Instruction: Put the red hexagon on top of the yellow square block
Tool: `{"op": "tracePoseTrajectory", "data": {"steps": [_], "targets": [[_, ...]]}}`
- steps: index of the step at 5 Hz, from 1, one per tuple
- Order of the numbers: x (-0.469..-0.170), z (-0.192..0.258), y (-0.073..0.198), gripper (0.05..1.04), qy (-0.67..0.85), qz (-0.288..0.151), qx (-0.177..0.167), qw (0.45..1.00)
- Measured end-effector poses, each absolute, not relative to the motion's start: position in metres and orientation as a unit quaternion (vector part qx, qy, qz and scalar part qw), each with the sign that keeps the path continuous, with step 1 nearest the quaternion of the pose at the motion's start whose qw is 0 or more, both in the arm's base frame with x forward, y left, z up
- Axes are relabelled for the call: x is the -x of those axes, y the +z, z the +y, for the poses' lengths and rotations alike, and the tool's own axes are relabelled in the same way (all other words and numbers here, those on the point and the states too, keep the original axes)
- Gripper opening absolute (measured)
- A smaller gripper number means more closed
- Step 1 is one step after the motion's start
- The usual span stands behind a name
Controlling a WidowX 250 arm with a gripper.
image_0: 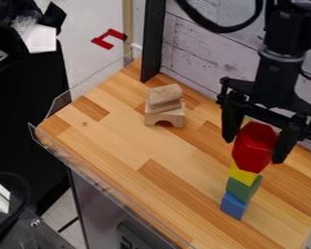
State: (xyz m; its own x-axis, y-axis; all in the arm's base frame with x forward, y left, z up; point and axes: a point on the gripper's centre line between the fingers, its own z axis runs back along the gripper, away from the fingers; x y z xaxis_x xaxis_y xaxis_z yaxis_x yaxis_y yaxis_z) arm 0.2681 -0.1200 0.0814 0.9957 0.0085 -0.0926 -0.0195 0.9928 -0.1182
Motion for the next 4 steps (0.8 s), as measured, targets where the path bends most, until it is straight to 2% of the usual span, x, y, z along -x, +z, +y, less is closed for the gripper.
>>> {"op": "tracePoseTrajectory", "data": {"steps": [1,2,4], "targets": [[-0.264,-0.117,0.082,1.001,0.024,0.049,0.061,0.997],[-0.260,-0.114,0.100,1.001,0.039,0.032,0.068,0.996],[-0.249,-0.086,0.159,1.001,0.076,-0.024,0.089,0.993]]}}
